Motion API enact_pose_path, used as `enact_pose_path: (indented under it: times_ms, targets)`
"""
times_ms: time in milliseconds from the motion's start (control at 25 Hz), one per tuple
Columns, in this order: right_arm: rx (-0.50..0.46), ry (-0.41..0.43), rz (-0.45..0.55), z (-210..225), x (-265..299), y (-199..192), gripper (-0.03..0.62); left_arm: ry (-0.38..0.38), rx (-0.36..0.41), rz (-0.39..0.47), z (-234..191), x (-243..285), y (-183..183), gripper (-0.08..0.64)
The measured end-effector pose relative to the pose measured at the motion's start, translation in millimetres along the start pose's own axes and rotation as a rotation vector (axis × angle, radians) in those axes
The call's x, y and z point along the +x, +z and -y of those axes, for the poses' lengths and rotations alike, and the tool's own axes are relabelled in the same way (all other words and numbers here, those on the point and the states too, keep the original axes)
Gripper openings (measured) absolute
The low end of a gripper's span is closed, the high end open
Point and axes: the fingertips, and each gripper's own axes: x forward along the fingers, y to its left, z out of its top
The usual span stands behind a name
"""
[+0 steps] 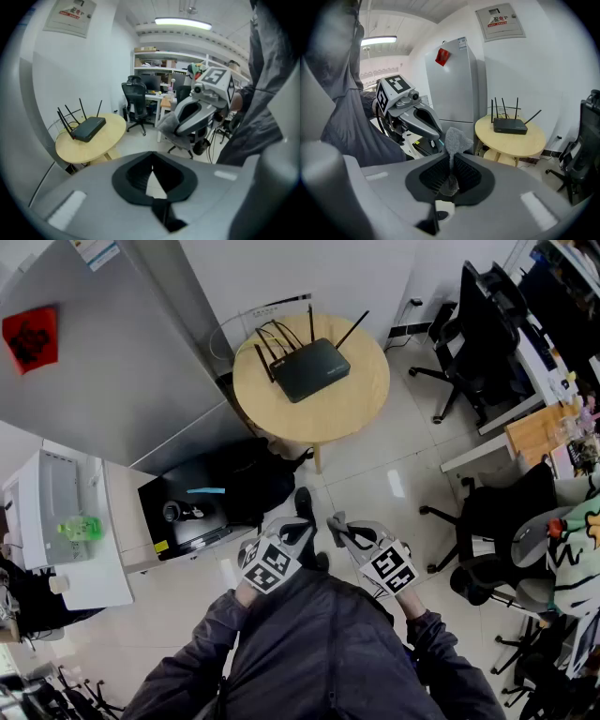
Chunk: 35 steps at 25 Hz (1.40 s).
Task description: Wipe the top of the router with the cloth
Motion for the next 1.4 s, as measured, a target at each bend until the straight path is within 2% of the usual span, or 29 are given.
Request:
enact_pose_path:
  times_ms: [200,400,600,760,1120,1280,1400]
  targets:
    - [-0.009,0.006,-0.008,57,38,32,0.026,0.000,-0.009,0.005,-67,27,20,0.002]
    - [-0.002,0.001,-0.018,131,67,70,0.026,0.004,-0.029,0.026,-137,52,61,0.002]
    - [-0.041,0.026,-0.052,191,107,106,0.026,0.026,-0.042,0.042,-207,66,88,0.002]
    - [-0.035,0.058,-0.065,240,143,140,0.026,0.057,-0.063,0.050,-264,71,111,0.002]
    - [0.004,0.195,-0.052,279,205,166,0.026,0.165,-0.161,0.049,-292,79,115,0.002]
    - [0.109,0.256,-0.067,310,247,176,0.026,0.239,-0.244,0.053,-311,84,119,0.002]
    - [0.202,0.290,-0.123,335,283,175,0.026,0.287,-0.321,0.063,-318,88,122,0.002]
